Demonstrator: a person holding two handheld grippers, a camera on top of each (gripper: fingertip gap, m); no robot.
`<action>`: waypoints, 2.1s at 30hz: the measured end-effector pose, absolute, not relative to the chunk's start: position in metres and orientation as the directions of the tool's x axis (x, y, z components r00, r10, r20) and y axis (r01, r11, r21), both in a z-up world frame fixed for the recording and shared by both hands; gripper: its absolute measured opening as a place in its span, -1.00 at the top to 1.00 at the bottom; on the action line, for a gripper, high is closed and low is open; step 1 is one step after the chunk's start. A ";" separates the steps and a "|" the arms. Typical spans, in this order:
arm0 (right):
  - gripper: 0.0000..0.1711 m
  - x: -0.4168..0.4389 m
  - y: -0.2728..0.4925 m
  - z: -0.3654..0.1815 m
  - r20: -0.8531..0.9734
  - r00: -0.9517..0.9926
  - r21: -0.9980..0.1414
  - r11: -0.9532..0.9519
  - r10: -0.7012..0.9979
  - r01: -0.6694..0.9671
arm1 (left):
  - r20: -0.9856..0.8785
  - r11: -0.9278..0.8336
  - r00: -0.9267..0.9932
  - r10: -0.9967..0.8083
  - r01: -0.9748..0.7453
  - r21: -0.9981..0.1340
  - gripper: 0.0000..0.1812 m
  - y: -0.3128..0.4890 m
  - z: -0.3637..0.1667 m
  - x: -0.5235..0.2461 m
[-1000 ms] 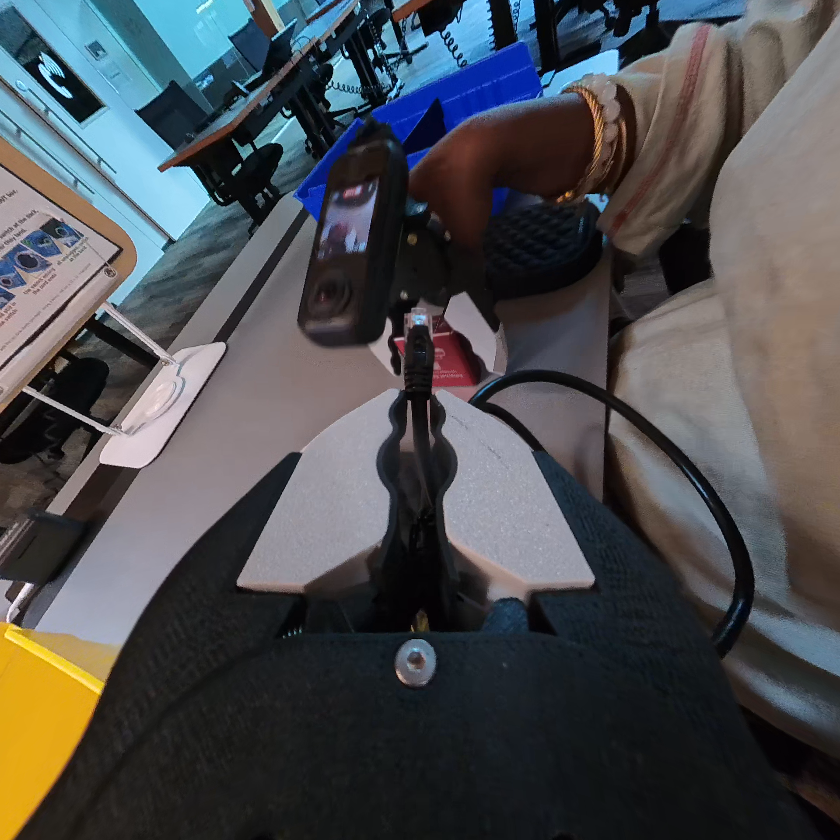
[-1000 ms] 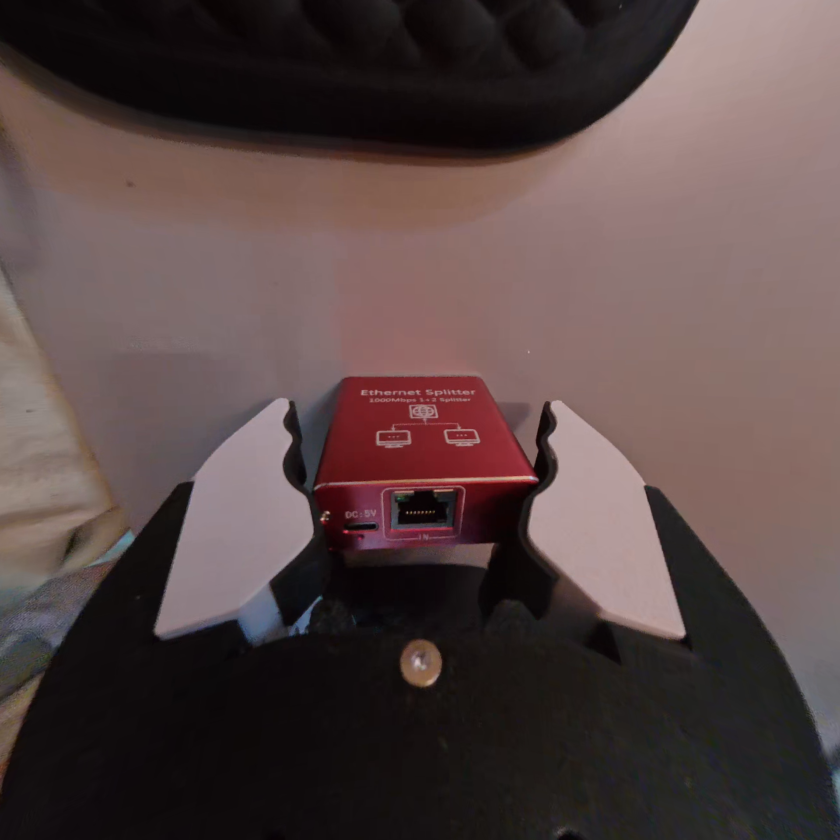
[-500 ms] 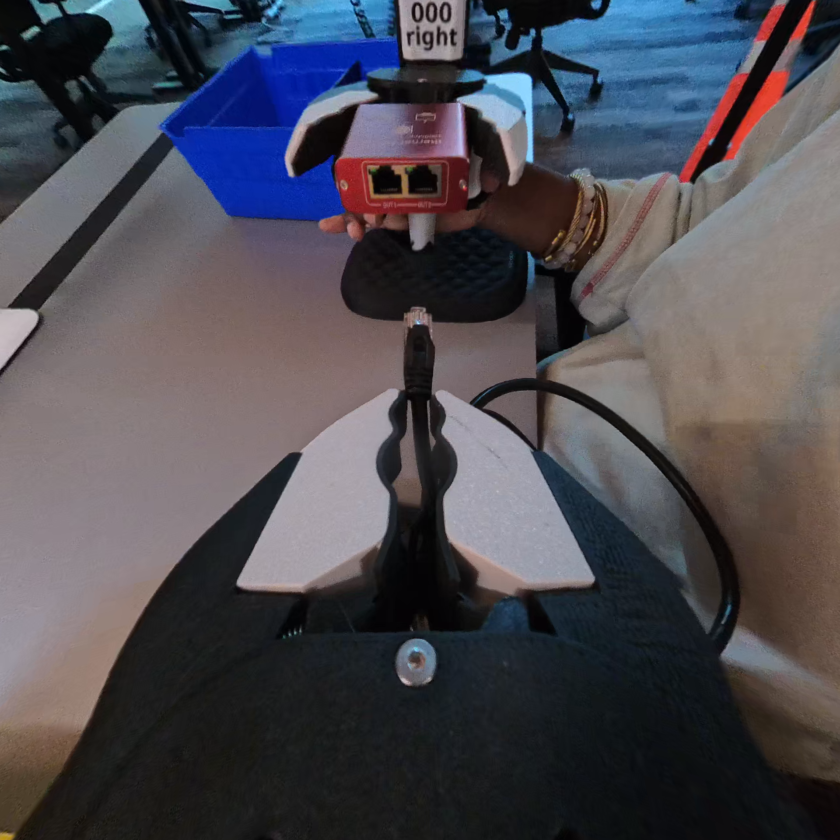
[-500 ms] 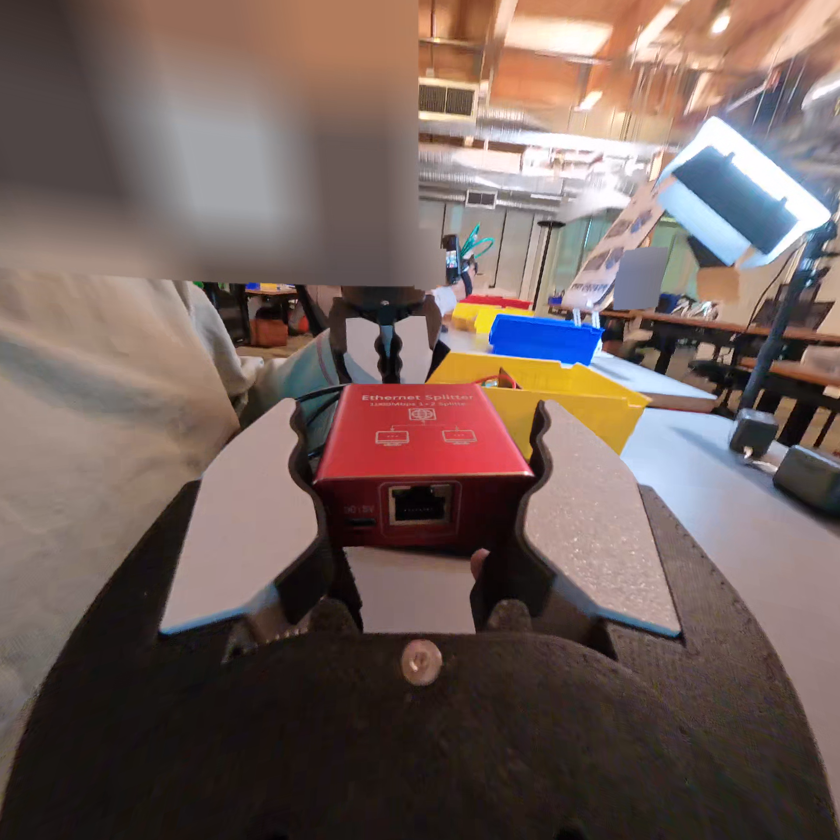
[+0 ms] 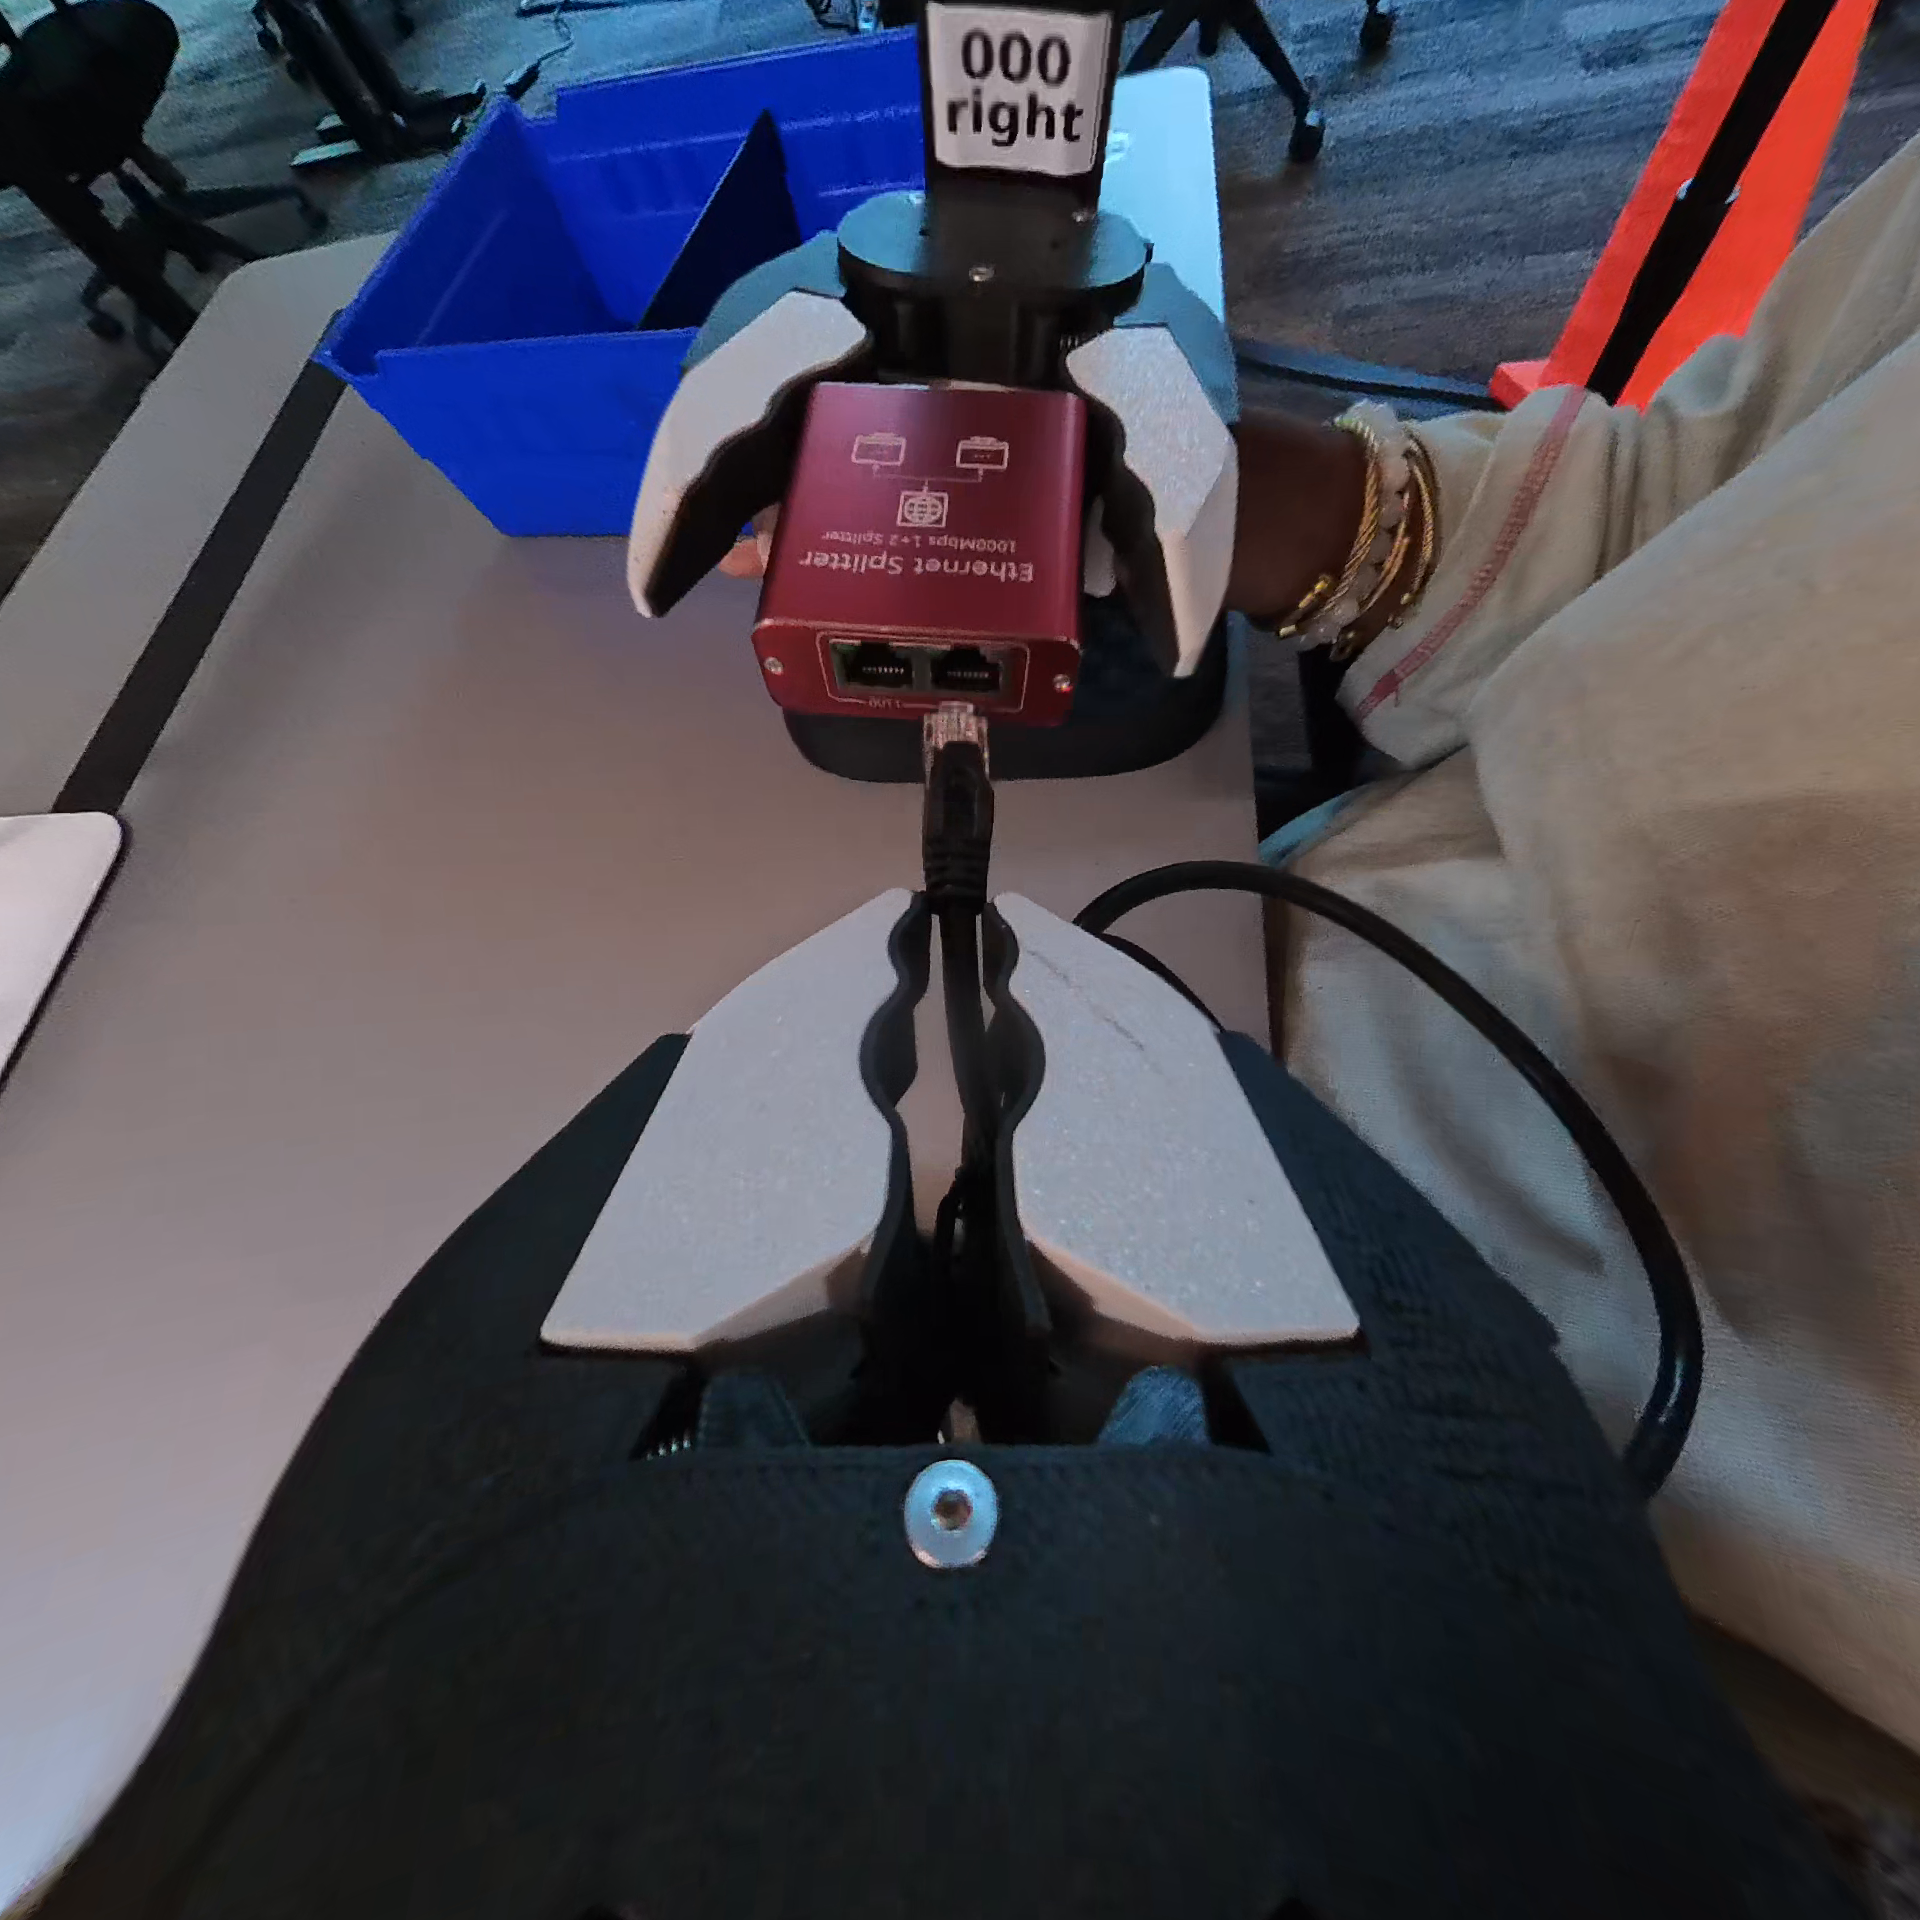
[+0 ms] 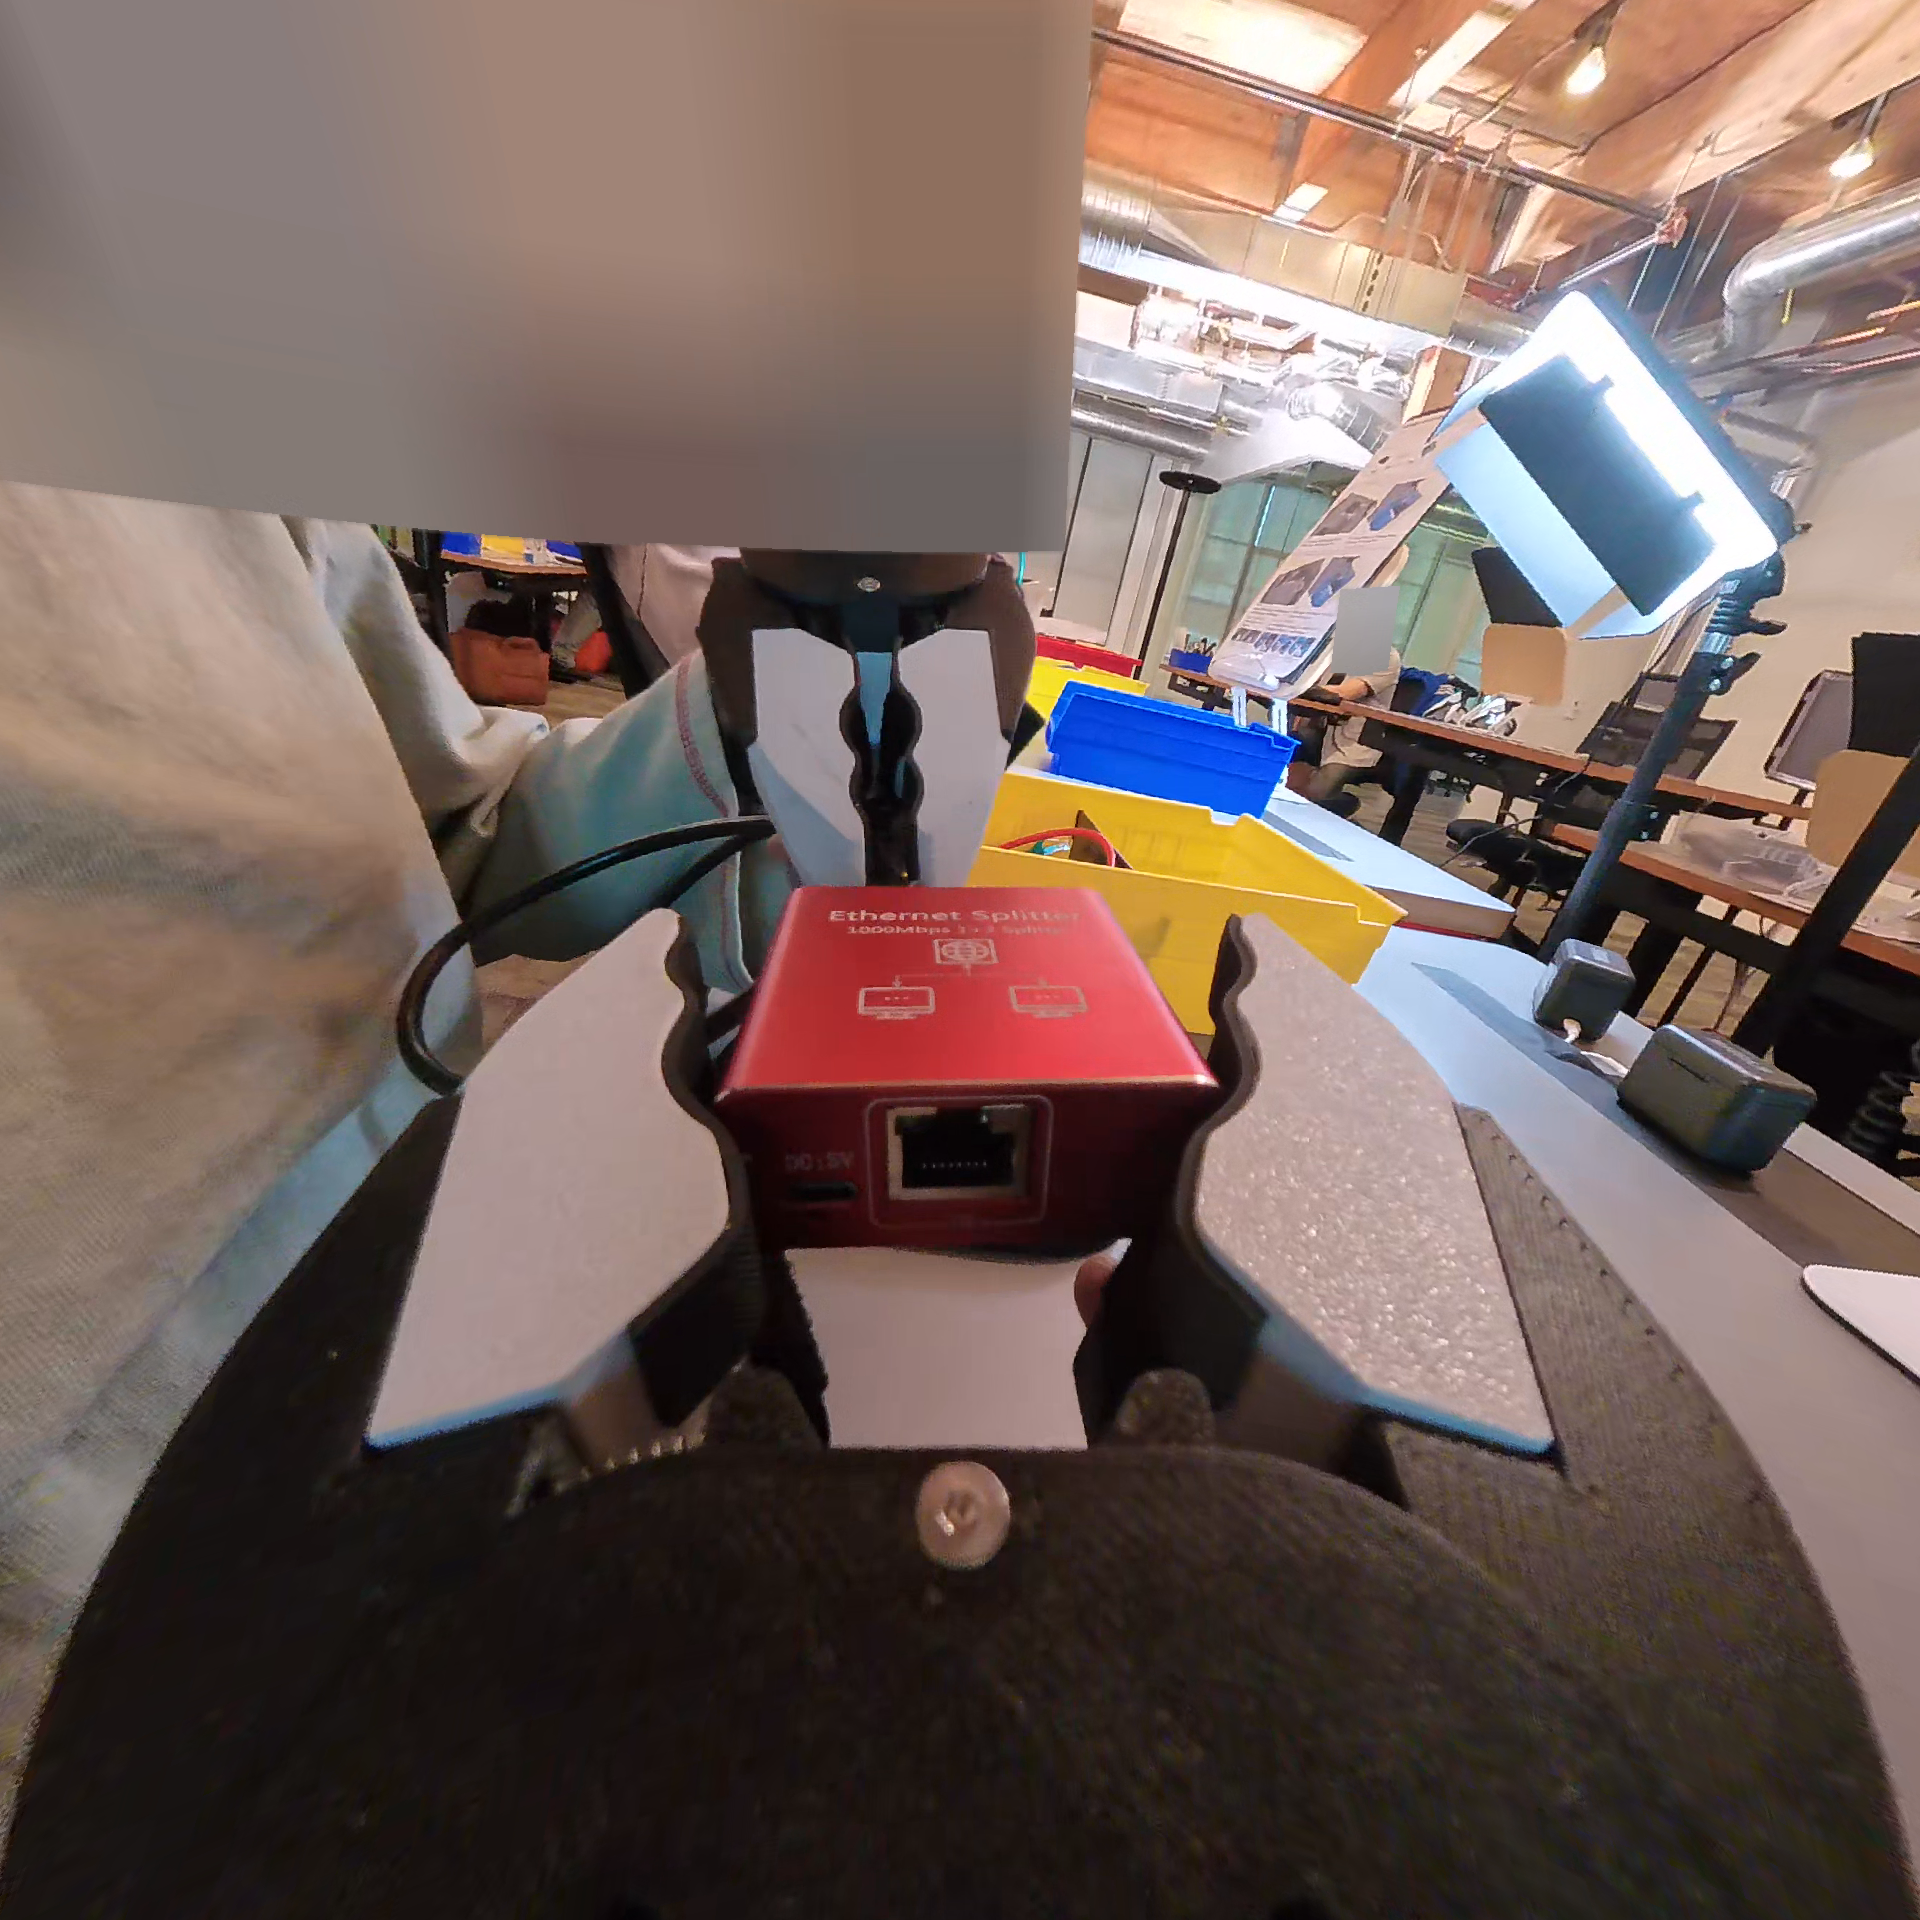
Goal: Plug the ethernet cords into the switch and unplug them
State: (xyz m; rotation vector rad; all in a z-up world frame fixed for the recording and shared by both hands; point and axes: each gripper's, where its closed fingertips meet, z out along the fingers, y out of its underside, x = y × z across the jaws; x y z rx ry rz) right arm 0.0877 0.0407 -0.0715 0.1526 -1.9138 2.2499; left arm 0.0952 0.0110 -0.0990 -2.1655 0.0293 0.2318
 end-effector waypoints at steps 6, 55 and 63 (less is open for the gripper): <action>-0.10 0.088 0.042 -0.074 0.203 -0.976 -0.966 -0.151 0.072 -0.212 | -0.149 -0.556 0.988 0.050 -0.097 -0.826 0.90 0.015 -0.098 0.097; -0.10 0.078 0.051 -0.072 0.378 -0.910 -0.925 0.107 0.169 -0.364 | -0.345 -0.567 0.937 0.057 -0.254 -0.784 0.84 0.028 -0.090 0.078; -0.05 0.043 0.060 -0.073 0.331 -0.859 -0.943 0.114 0.392 -0.312 | -0.526 -0.246 0.598 0.605 -0.488 -0.838 0.48 -0.054 0.030 0.053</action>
